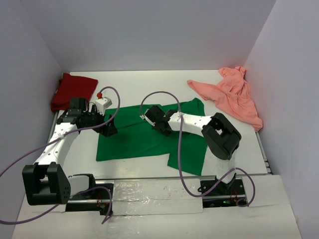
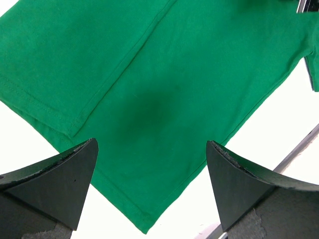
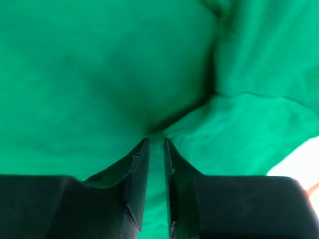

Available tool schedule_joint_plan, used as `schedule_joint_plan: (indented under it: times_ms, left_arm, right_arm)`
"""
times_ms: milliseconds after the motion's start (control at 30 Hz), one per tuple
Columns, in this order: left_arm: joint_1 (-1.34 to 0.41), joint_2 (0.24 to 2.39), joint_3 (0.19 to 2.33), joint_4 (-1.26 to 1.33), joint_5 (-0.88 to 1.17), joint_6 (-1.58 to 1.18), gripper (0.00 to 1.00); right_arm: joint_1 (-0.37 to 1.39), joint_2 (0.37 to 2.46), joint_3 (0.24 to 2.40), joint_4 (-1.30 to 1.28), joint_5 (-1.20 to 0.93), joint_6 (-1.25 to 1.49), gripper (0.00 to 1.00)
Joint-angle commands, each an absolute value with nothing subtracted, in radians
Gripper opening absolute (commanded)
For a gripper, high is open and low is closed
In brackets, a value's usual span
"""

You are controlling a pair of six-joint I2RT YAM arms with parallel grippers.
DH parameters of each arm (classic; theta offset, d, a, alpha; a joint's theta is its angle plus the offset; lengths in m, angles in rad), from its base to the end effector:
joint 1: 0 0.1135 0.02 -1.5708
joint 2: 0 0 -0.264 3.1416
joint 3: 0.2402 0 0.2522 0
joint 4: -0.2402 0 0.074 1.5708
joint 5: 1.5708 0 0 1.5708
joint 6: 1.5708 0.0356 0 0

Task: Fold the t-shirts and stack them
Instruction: Fold the flattened tshirt in 1/3 of the way

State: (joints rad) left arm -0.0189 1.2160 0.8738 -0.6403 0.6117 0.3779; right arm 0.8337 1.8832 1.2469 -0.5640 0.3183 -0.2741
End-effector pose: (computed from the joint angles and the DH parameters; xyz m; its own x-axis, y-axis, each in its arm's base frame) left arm 0.2360 -0.0249 0.2496 -0.6498 0.3144 -0.6921 0.6174 0.7494 -0.2393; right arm 0.2589 0.2686 0.1669 -0.4334 -0.8599 -0.2696 -0.7732 0.5085 -0.3788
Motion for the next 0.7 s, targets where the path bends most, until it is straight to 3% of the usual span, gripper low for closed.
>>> schedule_joint_plan:
  times_ms: [0, 67, 200, 400, 433, 500, 533, 667]
  left_arm:
    - [-0.025, 1.197, 0.88, -0.65, 0.664, 0.396, 0.99]
    - [-0.025, 1.198, 0.882, -0.655, 0.669, 0.399, 0.99]
    - [-0.025, 1.2, 0.887, -0.676, 0.693, 0.426, 0.99]
    - [-0.025, 1.216, 0.902, -0.753, 0.784, 0.531, 0.99]
    - [-0.025, 1.223, 0.908, -0.77, 0.781, 0.54, 0.92]
    - [-0.023, 1.253, 0.936, -0.83, 0.763, 0.589, 0.9]
    - [-0.021, 1.262, 0.945, -0.875, 0.703, 0.597, 0.75]
    - [0.027, 1.264, 0.951, -0.994, 0.586, 0.692, 0.61]
  right_arm:
    - [0.842, 1.868, 1.287, -0.614, 0.195, -0.258, 0.34]
    - [0.841, 1.859, 1.289, -0.62, 0.157, -0.256, 0.39]
    - [0.839, 1.816, 1.27, -0.6, 0.055, -0.273, 0.41]
    - [0.83, 1.55, 1.161, -0.428, 0.1, -0.291, 0.42]
    - [0.822, 1.483, 1.157, -0.426, 0.095, -0.291, 0.43]
    - [0.815, 1.434, 1.163, -0.443, 0.107, -0.278, 0.47]
    - [0.81, 1.419, 1.17, -0.483, 0.12, -0.27, 0.47]
    - [0.755, 1.312, 1.155, -0.544, 0.107, -0.238, 0.47]
